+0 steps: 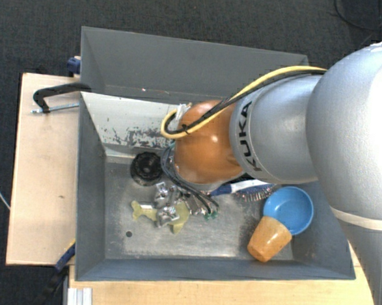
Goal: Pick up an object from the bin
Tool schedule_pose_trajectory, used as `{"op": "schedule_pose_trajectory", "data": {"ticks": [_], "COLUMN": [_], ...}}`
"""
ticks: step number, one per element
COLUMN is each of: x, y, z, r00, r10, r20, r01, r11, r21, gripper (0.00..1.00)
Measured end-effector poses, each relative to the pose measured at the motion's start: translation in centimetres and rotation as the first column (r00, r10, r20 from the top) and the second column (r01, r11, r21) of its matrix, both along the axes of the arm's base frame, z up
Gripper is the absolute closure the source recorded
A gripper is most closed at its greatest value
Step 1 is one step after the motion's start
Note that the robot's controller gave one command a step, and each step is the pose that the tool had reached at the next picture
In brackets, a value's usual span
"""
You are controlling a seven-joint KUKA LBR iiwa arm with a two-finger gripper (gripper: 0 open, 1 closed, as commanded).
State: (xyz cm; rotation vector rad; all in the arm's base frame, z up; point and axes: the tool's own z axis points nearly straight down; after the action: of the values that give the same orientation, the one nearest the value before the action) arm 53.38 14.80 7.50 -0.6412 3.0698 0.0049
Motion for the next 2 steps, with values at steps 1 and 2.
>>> {"op": "schedule_pose_trajectory", "data": {"ticks": [1, 2], "x": [0.18, 0.35], "y": [0.13, 0.23], "z": [3.69, 4.68], "r00": [1.0, 1.0], "r10": [-0.001, -0.002], "r20": [0.004, 0.002], "r01": [0.001, 0.002], "r11": [1.0, 1.0], "r21": [0.0, -0.001], "gripper": [1.0, 1.0]}}
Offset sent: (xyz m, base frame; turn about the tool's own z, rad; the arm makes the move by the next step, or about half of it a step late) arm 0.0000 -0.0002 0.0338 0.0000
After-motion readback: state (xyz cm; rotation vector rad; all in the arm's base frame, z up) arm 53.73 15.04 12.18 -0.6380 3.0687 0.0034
